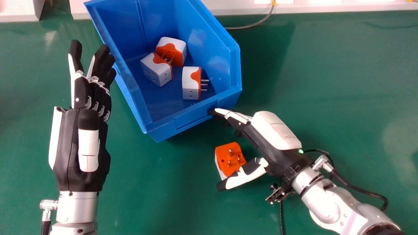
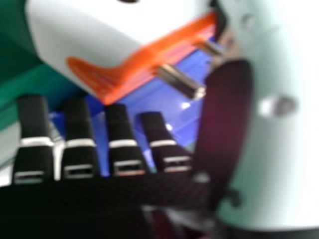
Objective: Pick all objects and put in blue box
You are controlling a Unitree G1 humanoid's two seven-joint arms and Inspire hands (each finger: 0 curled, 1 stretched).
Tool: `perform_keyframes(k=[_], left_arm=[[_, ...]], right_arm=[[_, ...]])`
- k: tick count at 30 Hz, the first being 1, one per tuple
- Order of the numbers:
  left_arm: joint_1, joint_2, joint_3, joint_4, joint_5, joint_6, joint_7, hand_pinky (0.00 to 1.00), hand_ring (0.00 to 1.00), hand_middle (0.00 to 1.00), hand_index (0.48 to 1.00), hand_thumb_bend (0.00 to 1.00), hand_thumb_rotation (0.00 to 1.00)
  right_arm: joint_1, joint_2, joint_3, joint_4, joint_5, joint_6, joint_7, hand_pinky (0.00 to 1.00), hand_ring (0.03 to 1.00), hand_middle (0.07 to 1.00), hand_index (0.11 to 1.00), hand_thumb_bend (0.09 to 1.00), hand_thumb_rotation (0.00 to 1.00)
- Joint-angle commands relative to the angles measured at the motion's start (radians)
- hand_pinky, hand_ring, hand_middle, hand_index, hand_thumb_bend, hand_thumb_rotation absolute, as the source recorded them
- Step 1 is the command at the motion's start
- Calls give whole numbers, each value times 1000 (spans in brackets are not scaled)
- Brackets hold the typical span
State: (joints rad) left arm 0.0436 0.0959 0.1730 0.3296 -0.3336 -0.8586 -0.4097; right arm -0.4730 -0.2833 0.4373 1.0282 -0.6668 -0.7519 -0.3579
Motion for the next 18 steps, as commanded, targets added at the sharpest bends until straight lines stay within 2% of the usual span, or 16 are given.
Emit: perform_keyframes(k=[1, 4, 8, 14, 18], left_arm=[[-2, 3, 2, -18, 3, -15, -2, 988, 973, 970, 963, 875, 932], [-2, 3, 1, -17, 3, -16, -4, 988, 973, 971, 963, 870, 932], [5, 4, -1, -28, -1, -10, -5, 988, 974, 973, 963, 867, 932], [16, 2, -2, -42, 1, -4, -1, 989, 975, 975, 963, 865, 932], [18, 1, -1, -42, 2, -2, 2, 991, 976, 975, 964, 865, 933]], right_arm=[[8, -13, 11, 46, 1, 22, 26, 597, 751, 836, 848, 991, 213], [-8, -11, 21, 80, -5, 36, 29, 603, 756, 835, 852, 998, 224], [-27, -14, 40, 109, -14, 66, 37, 617, 765, 837, 860, 1000, 244], [-26, -22, 57, 111, -14, 96, 59, 624, 776, 846, 871, 1000, 264], [-21, -22, 58, 112, -4, 91, 52, 620, 779, 851, 872, 1000, 255]])
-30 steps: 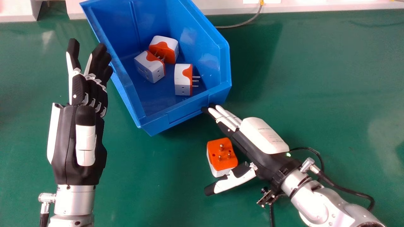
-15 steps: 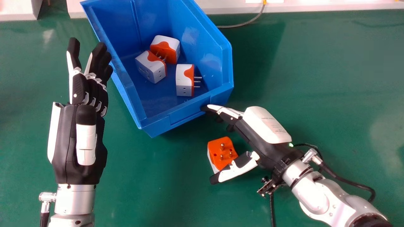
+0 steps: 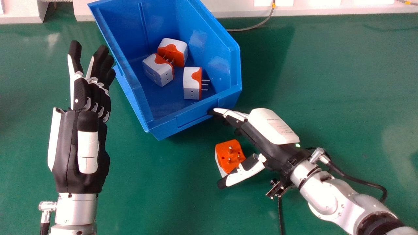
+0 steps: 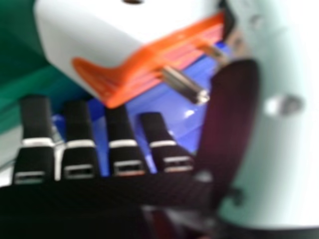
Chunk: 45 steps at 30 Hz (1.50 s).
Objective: Pick all objects and put in blue box
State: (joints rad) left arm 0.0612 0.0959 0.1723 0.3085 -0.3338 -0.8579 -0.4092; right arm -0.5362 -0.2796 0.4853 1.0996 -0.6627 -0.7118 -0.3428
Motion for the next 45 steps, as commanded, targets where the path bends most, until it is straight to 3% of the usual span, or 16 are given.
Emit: perform_keyframes(k=[1, 5, 9, 10, 11, 14, 18, 30, 45], left_arm=[[1, 1, 0, -22, 3, -1, 4, 991, 976, 975, 964, 865, 933], [2, 3, 3, -24, 4, 4, 8, 992, 977, 976, 964, 865, 933], [2, 2, 3, -23, 3, 6, 7, 993, 978, 976, 965, 864, 934], [2, 3, 3, -24, 1, 7, 6, 994, 978, 976, 965, 864, 934], [2, 3, 3, -24, 0, 7, 5, 994, 978, 976, 965, 864, 934], [2, 4, 3, -24, -1, 7, 3, 994, 978, 977, 965, 864, 935], [0, 3, 2, -18, -1, 3, -1, 995, 979, 977, 965, 864, 935], [-1, 3, 3, -22, 0, 9, 0, 997, 979, 980, 966, 865, 936], [-6, 5, 4, -14, -10, 9, -11, 998, 980, 981, 966, 871, 938]], right_arm=[[43, -25, 8, 42, -5, 46, 32, 620, 779, 851, 872, 1000, 255], [45, -22, 4, 45, -4, 20, -15, 616, 741, 802, 816, 975, 174], [42, -16, 6, 53, -8, 6, -60, 542, 628, 678, 695, 893, 71], [40, -15, 6, 56, -9, 3, -66, 519, 603, 654, 654, 818, 81], [39, -15, 7, 58, -9, -1, -68, 519, 603, 654, 654, 818, 81], [34, -17, 10, 63, -12, -10, -76, 463, 536, 566, 580, 677, 41], [26, -26, 14, 65, -19, -23, -93, 420, 485, 518, 544, 604, 21], [16, -32, 19, 70, -19, -27, -103, 379, 433, 475, 516, 544, 4], [19, -46, -24, 37, 35, -56, -46, 376, 426, 467, 509, 530, 0]])
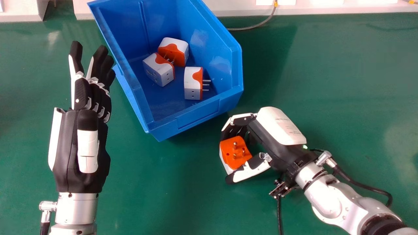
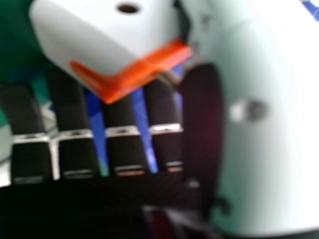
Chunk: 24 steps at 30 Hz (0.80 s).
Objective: Pick all objects and put in blue box
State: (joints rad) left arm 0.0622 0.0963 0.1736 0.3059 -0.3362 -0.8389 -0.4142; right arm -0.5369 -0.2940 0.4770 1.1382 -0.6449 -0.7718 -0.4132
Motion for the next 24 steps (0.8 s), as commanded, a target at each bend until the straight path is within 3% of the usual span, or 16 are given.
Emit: perform_keyframes(k=[1, 11, 18, 24], left_arm=[[-7, 4, 3, -12, -7, -10, -7, 998, 980, 981, 966, 871, 938], [-10, 2, 2, -4, 4, -16, -4, 999, 981, 981, 966, 872, 938], [-13, 6, 2, -1, -2, -14, -9, 1000, 981, 983, 967, 871, 938], [-14, 7, 1, -5, 9, -8, -2, 1000, 981, 982, 968, 870, 938]], right_arm=[[21, -34, -23, -10, 28, -2, 35, 376, 426, 467, 509, 530, 0], [111, -57, -167, -224, 235, -124, 199, 372, 428, 466, 508, 528, 0], [171, -52, -238, -408, 353, -132, 319, 378, 437, 467, 507, 528, 0], [202, -39, -284, -531, 454, -137, 412, 376, 437, 469, 504, 528, 0]])
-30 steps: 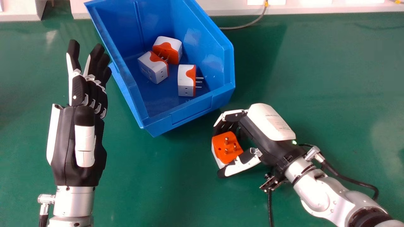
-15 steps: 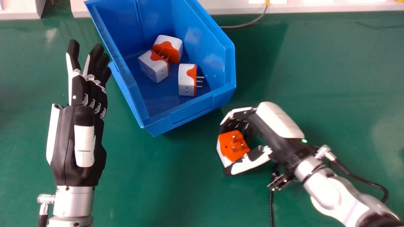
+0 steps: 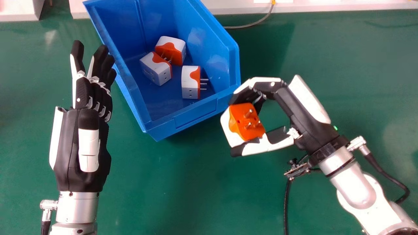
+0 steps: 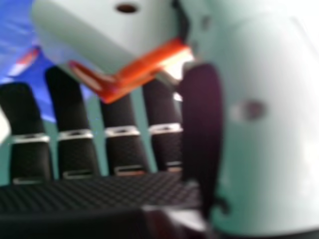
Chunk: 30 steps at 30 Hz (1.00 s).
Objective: Pick all objects and put in blue box
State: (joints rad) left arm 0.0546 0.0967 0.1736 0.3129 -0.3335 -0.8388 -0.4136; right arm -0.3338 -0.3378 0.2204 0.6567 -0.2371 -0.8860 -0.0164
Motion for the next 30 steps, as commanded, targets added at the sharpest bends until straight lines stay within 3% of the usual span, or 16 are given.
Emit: perform_keyframes(k=[1, 5, 16, 30], left_arm=[[-6, 5, 1, -12, 11, -9, 1, 1000, 981, 982, 968, 870, 938], [-8, 4, 1, -10, 22, -7, 10, 1000, 981, 982, 969, 871, 938], [-5, 5, -3, -20, 33, 8, 26, 1000, 981, 980, 970, 873, 938], [-1, -3, -10, -26, 44, 5, 37, 1000, 981, 972, 969, 882, 937]], right_arm=[[1, 8, -34, -71, 57, -24, 24, 376, 437, 469, 504, 528, 0], [-4, 21, -65, -129, 58, -24, 32, 373, 437, 469, 503, 528, 0], [-90, 86, -129, -215, -20, -29, -33, 371, 430, 478, 509, 523, 0], [-361, 191, -114, -87, -74, 46, -82, 369, 415, 484, 519, 518, 0]])
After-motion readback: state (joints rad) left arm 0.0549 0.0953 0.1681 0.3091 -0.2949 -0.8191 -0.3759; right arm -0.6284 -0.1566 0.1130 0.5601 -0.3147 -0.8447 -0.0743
